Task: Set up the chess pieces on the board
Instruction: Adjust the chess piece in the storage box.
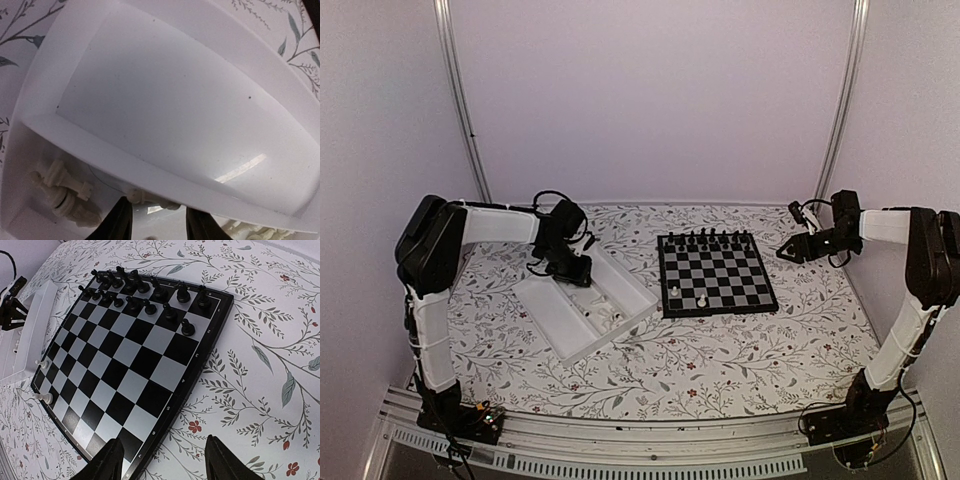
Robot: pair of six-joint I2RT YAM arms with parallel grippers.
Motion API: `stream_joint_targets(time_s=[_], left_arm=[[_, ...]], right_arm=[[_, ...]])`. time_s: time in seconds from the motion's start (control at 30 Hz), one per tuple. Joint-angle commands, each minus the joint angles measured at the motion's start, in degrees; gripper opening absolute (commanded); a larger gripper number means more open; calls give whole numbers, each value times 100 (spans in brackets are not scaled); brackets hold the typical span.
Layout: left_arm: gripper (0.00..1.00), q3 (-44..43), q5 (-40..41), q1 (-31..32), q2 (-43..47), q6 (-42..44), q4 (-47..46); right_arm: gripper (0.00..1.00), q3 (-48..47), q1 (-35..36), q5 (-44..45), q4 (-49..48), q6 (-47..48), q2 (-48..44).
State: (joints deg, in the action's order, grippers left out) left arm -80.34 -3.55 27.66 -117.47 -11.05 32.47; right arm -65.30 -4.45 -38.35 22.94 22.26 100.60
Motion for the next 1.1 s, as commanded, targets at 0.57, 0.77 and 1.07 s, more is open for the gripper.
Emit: stream_joint_targets(time_s=[0.57, 0.77, 1.07], left_arm=[[39, 93, 681, -24, 554, -379, 318], [40, -163, 631, 5, 231, 300, 371], [45, -255, 582, -4, 94, 1214, 259]], right_arm=[[59, -181, 58, -147, 79, 68, 101], [59, -169, 59, -116, 80, 77, 40], [60, -178, 63, -170, 99, 94, 80]])
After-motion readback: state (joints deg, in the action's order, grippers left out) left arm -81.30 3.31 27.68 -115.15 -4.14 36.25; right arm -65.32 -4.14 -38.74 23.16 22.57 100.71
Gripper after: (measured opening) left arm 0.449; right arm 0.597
